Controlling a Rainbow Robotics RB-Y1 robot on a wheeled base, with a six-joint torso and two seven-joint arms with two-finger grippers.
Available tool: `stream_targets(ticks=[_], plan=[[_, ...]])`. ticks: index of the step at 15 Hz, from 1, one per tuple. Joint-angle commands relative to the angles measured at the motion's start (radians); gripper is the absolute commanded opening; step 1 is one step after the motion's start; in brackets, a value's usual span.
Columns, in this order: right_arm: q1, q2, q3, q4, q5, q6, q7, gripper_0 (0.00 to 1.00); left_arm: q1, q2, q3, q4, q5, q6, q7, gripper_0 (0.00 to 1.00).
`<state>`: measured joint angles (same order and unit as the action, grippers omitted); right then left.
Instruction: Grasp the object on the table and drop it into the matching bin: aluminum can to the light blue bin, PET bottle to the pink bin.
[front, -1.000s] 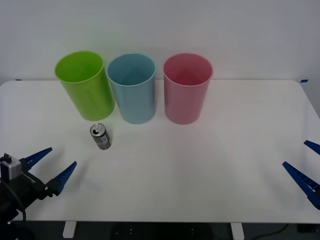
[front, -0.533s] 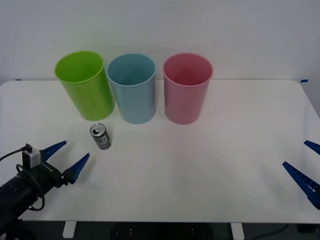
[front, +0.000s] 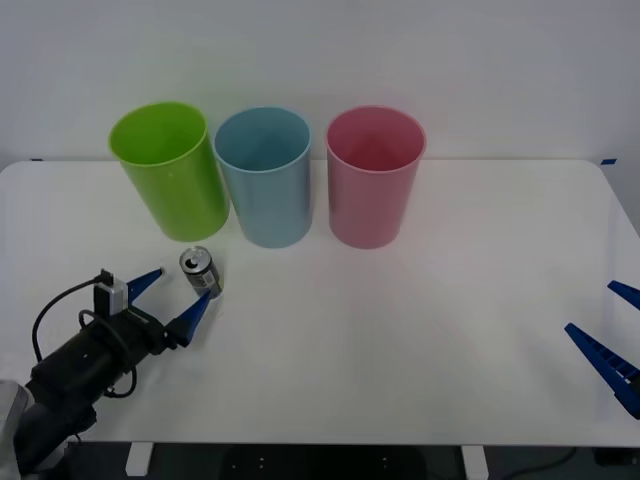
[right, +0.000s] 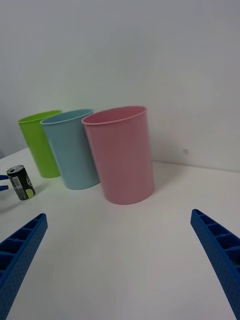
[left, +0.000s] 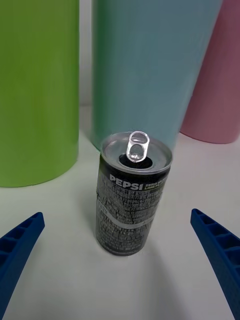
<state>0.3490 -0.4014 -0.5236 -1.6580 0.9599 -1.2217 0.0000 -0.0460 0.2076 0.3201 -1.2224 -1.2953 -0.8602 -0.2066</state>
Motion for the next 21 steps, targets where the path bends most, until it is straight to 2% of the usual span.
stream_targets(ticks=[1,4,9,16,17,18,19,21], plan=[[0.000,0.000,0.000,0.000,0.000,0.000,0.000,1.00,-0.028,-0.025,0.000,0.020,-0.021,0.015,-0.001,1.00],[0.000,0.000,0.000,0.000,0.000,0.000,0.000,1.00,-0.083,-0.025,-0.003,0.092,-0.021,0.018,-0.017,1.00],[0.000,0.000,0.000,0.000,0.000,0.000,0.000,1.00,-0.130,-0.025,-0.009,0.144,-0.025,0.032,-0.040,1.00],[0.000,0.000,0.000,0.000,0.000,0.000,0.000,1.00,-0.137,-0.025,-0.029,0.147,-0.025,0.046,-0.053,1.00],[0.000,0.000,0.000,0.000,0.000,0.000,0.000,1.00,-0.137,-0.025,-0.027,0.147,-0.027,0.046,-0.053,0.68],[0.000,0.000,0.000,0.000,0.000,0.000,0.000,1.00,-0.137,-0.025,-0.029,0.147,-0.027,0.049,-0.053,0.15],[0.000,0.000,0.000,0.000,0.000,0.000,0.000,1.00,-0.137,-0.025,-0.032,0.147,-0.025,0.056,-0.053,0.00],[0.000,0.000,0.000,0.000,0.000,0.000,0.000,1.00,-0.137,-0.025,-0.035,0.147,-0.025,0.060,-0.053,0.00]])
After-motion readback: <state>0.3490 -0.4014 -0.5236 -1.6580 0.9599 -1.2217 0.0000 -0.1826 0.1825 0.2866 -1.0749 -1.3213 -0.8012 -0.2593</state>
